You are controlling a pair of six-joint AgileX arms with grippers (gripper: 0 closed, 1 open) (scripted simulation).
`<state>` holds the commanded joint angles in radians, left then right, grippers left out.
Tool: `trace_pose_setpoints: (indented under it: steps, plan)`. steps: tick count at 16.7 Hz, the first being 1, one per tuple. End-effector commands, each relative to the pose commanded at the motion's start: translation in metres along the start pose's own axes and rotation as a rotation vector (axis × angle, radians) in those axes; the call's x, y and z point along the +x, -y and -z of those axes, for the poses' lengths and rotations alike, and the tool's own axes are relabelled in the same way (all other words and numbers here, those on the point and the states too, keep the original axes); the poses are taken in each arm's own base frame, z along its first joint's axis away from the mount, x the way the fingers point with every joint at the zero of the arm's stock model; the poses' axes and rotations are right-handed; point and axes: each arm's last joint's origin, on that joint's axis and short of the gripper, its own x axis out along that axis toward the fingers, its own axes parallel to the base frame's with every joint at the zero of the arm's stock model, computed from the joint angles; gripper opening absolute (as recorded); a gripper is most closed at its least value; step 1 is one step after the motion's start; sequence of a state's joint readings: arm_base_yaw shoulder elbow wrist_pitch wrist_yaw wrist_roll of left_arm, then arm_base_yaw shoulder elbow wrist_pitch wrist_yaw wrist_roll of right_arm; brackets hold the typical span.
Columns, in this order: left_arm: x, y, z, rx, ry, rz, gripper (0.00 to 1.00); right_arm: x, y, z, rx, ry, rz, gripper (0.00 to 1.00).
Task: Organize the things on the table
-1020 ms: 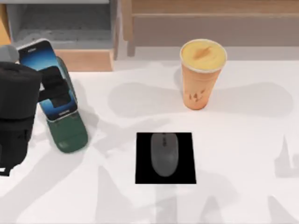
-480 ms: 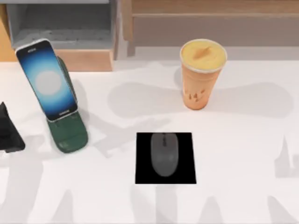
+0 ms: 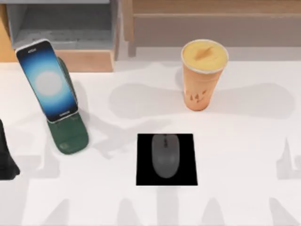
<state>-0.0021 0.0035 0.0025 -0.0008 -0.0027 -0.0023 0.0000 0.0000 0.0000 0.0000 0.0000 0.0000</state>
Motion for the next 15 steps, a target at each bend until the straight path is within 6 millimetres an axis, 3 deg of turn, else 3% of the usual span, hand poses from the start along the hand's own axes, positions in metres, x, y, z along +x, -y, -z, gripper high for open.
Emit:
trace_pose_setpoints:
  steps: [9,15]
  plan:
    - [0.0,0.0,0.0,0.002,0.002,0.001,1.0,0.003,-0.003,-0.002,0.003,-0.017,0.0,1.0]
    - [0.0,0.0,0.0,0.002,0.002,0.001,1.0,0.026,-0.027,-0.013,-0.007,-0.124,-0.027,1.0]
